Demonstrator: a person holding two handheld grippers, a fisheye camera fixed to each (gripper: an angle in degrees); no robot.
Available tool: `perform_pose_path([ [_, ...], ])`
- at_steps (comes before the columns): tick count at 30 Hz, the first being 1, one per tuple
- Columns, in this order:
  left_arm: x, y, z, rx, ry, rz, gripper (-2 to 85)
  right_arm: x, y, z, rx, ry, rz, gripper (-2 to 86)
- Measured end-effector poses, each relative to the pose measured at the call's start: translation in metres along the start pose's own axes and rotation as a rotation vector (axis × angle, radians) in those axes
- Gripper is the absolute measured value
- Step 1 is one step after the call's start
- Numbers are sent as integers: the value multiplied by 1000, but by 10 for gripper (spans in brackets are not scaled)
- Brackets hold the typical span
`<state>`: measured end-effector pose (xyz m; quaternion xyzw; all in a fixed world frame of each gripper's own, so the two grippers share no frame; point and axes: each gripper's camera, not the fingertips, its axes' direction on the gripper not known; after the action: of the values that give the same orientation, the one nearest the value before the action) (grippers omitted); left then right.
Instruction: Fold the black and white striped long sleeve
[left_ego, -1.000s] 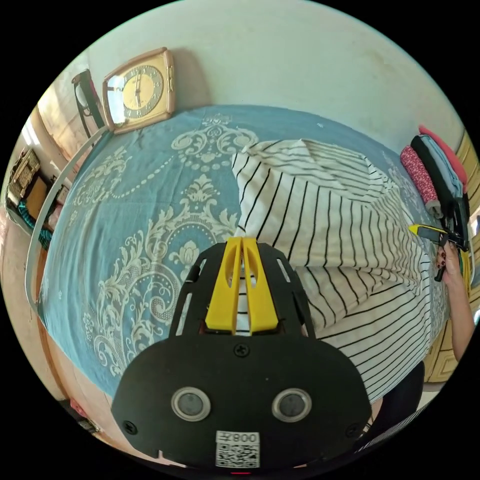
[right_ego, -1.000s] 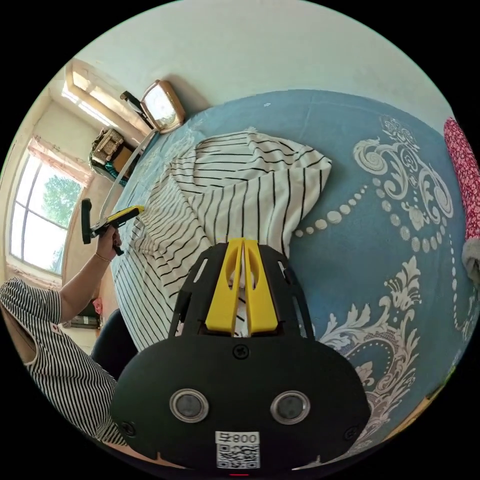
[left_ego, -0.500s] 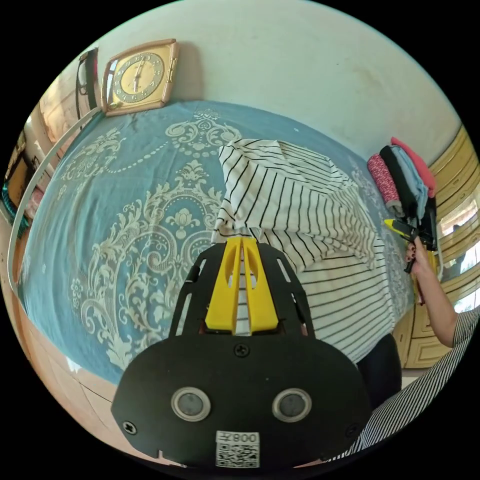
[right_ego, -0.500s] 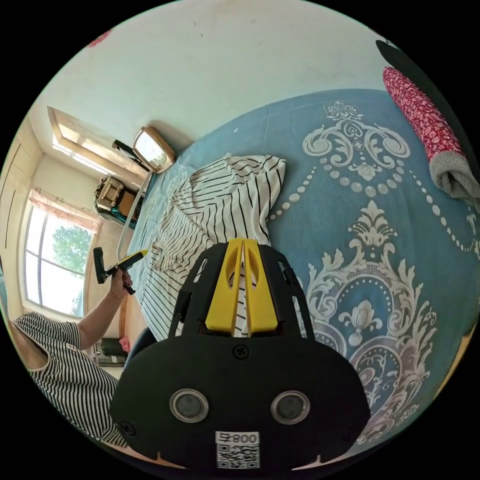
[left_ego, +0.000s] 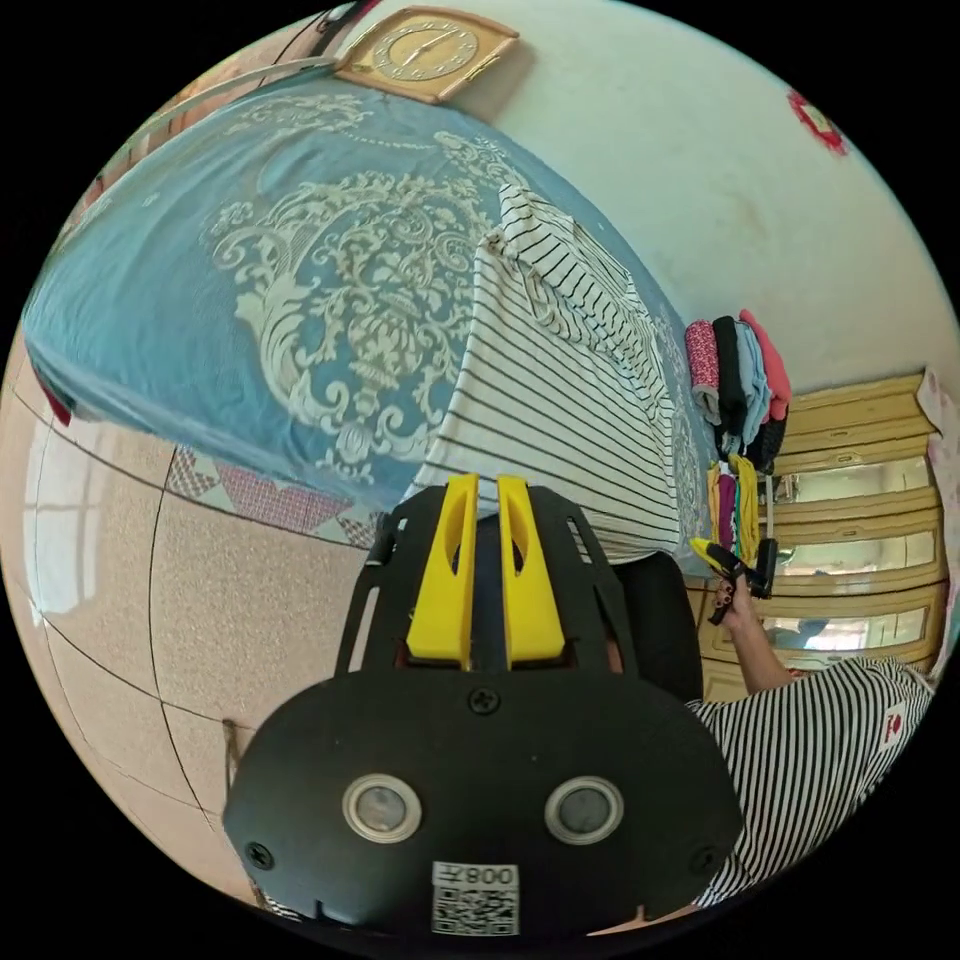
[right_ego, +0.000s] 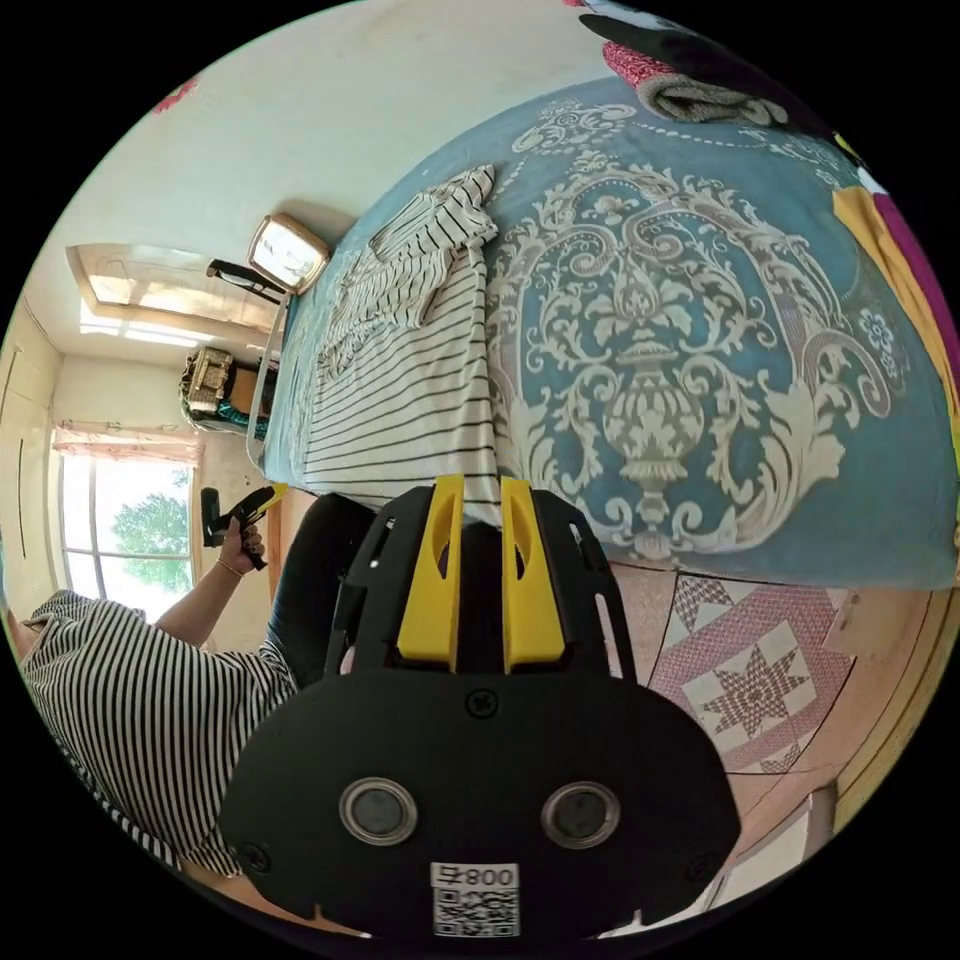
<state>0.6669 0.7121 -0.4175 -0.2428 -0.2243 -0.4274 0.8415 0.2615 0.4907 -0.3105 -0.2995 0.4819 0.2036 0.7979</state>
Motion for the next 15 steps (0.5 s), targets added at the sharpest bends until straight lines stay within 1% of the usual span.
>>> perform_pose_path([
  [4, -13, 17, -17, 8, 38, -56, 19, 1, 26, 12, -60, 33, -14, 80],
  [15, -18, 12, -28, -94, 29, -77, 31, -3, 46, 30, -60, 36, -24, 71],
])
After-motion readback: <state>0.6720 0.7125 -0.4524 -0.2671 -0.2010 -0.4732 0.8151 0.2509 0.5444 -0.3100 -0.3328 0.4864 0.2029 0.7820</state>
